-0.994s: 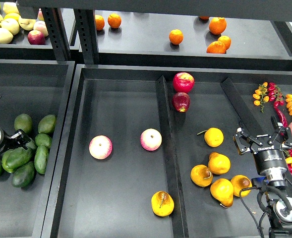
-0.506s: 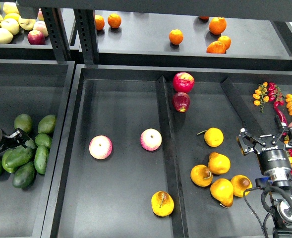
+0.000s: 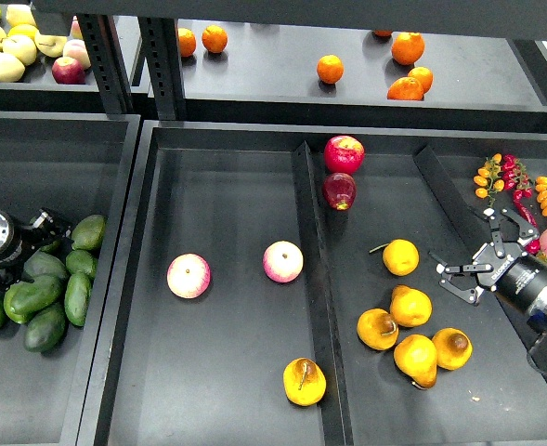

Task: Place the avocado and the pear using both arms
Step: 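Swing the right gripper over the middle bin toward the bruised yellow pear, then lower the open right gripper onto the bruised yellow pear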

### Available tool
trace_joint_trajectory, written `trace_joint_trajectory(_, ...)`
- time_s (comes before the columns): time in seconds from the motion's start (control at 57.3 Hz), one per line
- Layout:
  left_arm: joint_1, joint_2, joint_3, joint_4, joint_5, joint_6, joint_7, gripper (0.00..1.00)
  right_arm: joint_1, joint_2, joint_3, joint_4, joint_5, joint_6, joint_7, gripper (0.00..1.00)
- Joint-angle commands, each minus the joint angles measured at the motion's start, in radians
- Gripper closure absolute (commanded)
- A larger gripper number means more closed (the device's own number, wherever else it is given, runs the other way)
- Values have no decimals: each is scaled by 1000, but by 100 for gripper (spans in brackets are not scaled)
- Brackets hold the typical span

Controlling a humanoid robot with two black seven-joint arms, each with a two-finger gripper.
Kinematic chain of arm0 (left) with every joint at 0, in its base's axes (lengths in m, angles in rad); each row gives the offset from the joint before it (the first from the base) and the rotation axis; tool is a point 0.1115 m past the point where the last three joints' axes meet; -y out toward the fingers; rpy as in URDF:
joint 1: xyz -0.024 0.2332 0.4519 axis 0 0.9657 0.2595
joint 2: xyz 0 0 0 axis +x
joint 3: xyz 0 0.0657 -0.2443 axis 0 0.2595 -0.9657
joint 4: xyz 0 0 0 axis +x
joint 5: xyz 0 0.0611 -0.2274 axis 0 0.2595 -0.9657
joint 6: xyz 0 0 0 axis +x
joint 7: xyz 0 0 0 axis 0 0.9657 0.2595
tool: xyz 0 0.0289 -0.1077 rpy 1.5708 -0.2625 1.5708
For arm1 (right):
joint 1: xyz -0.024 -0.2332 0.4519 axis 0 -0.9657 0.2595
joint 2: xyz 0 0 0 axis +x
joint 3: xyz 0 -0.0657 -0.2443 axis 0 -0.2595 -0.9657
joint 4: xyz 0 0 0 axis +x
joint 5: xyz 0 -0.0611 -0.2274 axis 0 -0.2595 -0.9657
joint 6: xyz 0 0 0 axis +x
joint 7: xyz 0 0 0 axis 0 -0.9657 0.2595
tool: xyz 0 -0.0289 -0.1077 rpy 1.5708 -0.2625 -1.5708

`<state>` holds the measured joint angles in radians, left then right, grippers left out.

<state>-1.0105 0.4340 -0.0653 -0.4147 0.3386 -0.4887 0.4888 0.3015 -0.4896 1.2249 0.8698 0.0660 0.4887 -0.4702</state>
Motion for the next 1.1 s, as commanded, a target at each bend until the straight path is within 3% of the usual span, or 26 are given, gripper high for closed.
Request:
trace_joint_trajectory(0.0, 0, -1, -66, 10, -16, 0, 0, 0, 103, -90, -186, 6, 0, 0, -19, 0)
trace_joint_trajectory(0.174, 15, 6, -143, 13, -20, 0, 0, 0, 251, -165, -432, 11, 0, 0, -19, 0)
trace_joint_trajectory(0.384, 46, 43, -244, 13, -55, 0, 0, 0, 412, -178, -561, 17, -38, 0, -19, 0)
trace_joint_trajectory(0.628, 47, 51, -359, 24, -56, 0, 0, 0, 541, -172, -699, 93, -46, 0, -19, 0)
trace_joint_trajectory(0.82, 64, 49, -433, 39, -72, 0, 0, 0, 654, -139, -916, 113, -55, 0, -19, 0)
trace_joint_trajectory(1.082, 93, 45, -517, 37, -76, 0, 0, 0, 689, -87, -1045, 123, -86, 0, -19, 0)
